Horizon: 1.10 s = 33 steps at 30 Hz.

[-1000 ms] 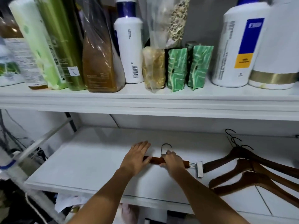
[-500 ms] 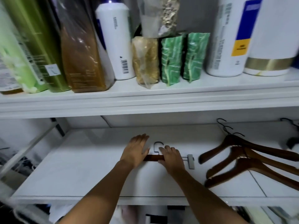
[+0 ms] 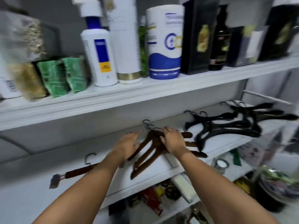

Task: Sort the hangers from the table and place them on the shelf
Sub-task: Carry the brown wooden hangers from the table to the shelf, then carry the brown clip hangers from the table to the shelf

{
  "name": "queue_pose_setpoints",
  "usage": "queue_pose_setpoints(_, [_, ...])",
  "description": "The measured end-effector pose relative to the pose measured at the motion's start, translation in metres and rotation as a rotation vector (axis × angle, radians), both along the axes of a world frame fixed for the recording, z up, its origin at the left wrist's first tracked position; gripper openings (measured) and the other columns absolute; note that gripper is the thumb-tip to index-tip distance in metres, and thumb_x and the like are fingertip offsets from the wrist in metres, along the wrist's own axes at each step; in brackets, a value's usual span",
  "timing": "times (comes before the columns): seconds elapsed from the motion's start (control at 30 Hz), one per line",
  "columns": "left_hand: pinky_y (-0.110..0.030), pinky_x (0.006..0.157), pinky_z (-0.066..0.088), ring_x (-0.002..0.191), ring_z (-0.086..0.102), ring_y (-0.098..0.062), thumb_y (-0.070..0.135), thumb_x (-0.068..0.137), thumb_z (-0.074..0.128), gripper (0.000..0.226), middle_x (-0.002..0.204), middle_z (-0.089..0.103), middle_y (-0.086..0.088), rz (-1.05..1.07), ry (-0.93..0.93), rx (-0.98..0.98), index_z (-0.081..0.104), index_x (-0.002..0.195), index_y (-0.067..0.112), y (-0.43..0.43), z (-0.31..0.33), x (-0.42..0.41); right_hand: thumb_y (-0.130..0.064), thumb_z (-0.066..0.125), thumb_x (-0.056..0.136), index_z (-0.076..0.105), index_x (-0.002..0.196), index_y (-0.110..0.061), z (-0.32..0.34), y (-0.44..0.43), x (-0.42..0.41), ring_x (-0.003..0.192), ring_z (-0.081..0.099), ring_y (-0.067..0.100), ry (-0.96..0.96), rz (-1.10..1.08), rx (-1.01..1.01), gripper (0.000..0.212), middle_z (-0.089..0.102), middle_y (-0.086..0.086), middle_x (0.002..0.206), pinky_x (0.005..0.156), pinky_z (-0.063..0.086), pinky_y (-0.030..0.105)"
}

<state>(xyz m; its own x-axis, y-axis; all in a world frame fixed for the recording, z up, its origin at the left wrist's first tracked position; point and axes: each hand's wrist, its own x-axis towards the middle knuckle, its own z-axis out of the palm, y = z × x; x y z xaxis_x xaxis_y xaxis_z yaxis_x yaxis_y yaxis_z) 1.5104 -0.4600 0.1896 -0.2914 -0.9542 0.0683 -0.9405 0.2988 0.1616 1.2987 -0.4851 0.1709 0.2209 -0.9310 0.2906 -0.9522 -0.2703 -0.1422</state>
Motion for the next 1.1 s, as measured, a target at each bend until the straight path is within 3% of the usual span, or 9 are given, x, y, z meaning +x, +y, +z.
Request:
queue_pose_setpoints(0.2, [-0.028, 0.117, 0.009, 0.143, 0.02, -0.017, 0.035, 0.1, 0.034, 0.054, 0.156, 0.022, -0.001, -0.172, 0.032, -0.081, 0.021, 0.149, 0.017, -0.011, 0.012, -0.138, -0.032, 0.04, 0.098, 0.034, 0.145, -0.021, 0.022, 0.026, -0.135, 0.134, 0.036, 0.022, 0.021, -0.198, 0.005, 0.048, 0.038, 0.003, 0.147, 0.111, 0.022, 0.036])
queue_pose_setpoints(0.37, [-0.028, 0.12, 0.003, 0.146, 0.012, -0.011, 0.036, 0.1, 0.032, 0.054, 0.158, 0.015, 0.004, -0.306, 0.078, -0.063, 0.016, 0.15, 0.022, -0.01, 0.019, -0.241, -0.033, 0.042, 0.097, 0.033, 0.145, -0.019, 0.027, 0.056, -0.238, 0.128, 0.042, 0.024, 0.071, -0.301, -0.015, 0.051, 0.045, 0.004, 0.141, 0.105, 0.028, 0.036])
queue_pose_setpoints(0.57, [-0.029, 0.119, 0.001, 0.146, 0.008, -0.011, 0.035, 0.1, 0.033, 0.055, 0.158, 0.011, 0.004, -0.418, 0.061, -0.072, 0.015, 0.15, 0.021, -0.004, 0.025, -0.353, -0.034, 0.039, 0.098, 0.03, 0.146, -0.02, 0.023, 0.101, -0.346, 0.131, 0.039, 0.022, 0.063, -0.454, 0.008, 0.051, 0.041, 0.002, 0.144, 0.11, 0.024, 0.036])
queue_pose_setpoints(0.8, [-0.031, 0.119, 0.004, 0.147, 0.008, -0.014, 0.035, 0.1, 0.032, 0.056, 0.158, 0.011, 0.001, -0.63, 0.036, -0.075, 0.014, 0.15, 0.017, 0.015, 0.021, -0.486, -0.033, 0.043, 0.096, 0.03, 0.146, -0.022, 0.017, 0.165, -0.453, 0.133, 0.037, 0.022, 0.025, -0.677, 0.046, 0.053, 0.039, 0.003, 0.147, 0.112, 0.021, 0.038])
queue_pose_setpoints(0.97, [-0.031, 0.119, 0.005, 0.146, 0.013, -0.015, 0.036, 0.099, 0.036, 0.058, 0.158, 0.016, 0.0, -0.825, 0.069, -0.056, 0.016, 0.15, 0.017, 0.045, 0.011, -0.594, -0.033, 0.042, 0.094, 0.034, 0.143, -0.022, 0.003, 0.233, -0.525, 0.129, 0.041, 0.024, 0.045, -0.887, 0.085, 0.05, 0.044, 0.004, 0.142, 0.106, 0.028, 0.038])
queue_pose_setpoints(1.1, [-0.032, 0.12, 0.003, 0.146, 0.011, -0.013, 0.037, 0.1, 0.034, 0.058, 0.158, 0.015, 0.001, -0.973, 0.078, -0.053, 0.015, 0.15, 0.018, 0.074, 0.003, -0.659, -0.031, 0.042, 0.096, 0.034, 0.143, -0.023, -0.007, 0.283, -0.568, 0.131, 0.039, 0.022, 0.025, -1.036, 0.11, 0.049, 0.041, 0.003, 0.145, 0.109, 0.022, 0.038])
